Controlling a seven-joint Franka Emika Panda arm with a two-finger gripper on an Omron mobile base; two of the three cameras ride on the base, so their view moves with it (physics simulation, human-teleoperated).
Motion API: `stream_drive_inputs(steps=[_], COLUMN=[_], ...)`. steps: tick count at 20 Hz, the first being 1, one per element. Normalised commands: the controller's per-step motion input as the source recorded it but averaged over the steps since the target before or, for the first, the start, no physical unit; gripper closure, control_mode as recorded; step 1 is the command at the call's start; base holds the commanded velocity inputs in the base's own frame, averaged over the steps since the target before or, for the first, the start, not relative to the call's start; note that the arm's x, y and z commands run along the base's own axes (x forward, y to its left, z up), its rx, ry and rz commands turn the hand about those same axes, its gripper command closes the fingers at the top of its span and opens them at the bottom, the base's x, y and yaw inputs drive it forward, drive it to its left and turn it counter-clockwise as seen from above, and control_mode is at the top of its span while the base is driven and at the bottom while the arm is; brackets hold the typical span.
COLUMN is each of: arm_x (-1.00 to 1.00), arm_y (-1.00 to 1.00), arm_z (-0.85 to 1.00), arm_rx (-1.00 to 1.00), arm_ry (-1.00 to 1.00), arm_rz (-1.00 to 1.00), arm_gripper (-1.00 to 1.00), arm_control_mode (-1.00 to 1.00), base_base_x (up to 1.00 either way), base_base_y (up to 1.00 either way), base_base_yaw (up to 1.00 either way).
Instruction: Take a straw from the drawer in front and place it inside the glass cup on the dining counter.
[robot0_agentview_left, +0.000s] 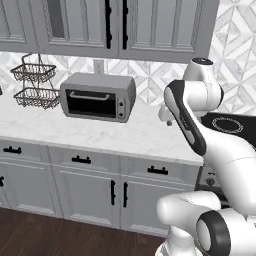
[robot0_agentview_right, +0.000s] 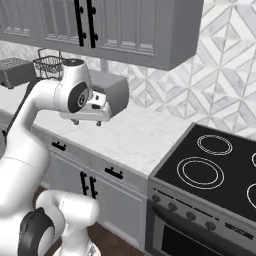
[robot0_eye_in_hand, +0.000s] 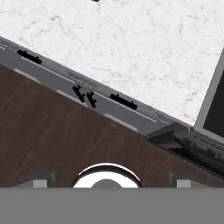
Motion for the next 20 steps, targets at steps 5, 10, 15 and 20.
stream_drive_inputs(steps=[5, 10, 15, 20], arm_x=[0.00, 0.00, 0.00, 0.00], arm_y=[0.00, 0.00, 0.00, 0.00], arm_z=[0.00, 0.00, 0.00, 0.00], arm_rx=[0.00, 0.00, 0.00, 0.00], arm_ry=[0.00, 0.00, 0.00, 0.00], arm_rz=[0.00, 0.00, 0.00, 0.00], arm_gripper=[-1.00, -1.00, -1.00, -1.00], arm_control_mode=[1.00, 1.00, 1.00, 1.00], base_base_x=[-0.05, -0.05, -0.23, -0.11], base_base_y=[-0.79, -0.83, -0.67, -0.62], base_base_yaw=[0.58, 0.49, 0.34, 0.19])
